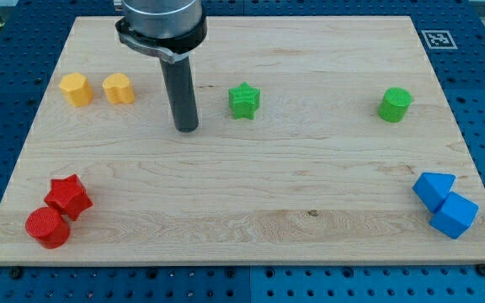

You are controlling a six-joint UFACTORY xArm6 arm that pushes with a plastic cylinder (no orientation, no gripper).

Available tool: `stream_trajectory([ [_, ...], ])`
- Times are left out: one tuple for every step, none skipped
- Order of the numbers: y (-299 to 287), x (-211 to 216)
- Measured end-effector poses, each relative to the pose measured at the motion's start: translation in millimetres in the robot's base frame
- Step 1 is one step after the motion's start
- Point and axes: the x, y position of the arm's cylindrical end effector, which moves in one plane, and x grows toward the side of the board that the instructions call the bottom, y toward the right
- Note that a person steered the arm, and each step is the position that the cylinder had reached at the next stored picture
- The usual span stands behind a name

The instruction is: Slide the green star slightly right and up

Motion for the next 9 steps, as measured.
stream_trajectory([
  [26, -19],
  [66, -25],
  [107, -25],
  [130, -25],
  [143, -26],
  [143, -32],
  [146, -51],
  [152, -69],
  [143, -80],
])
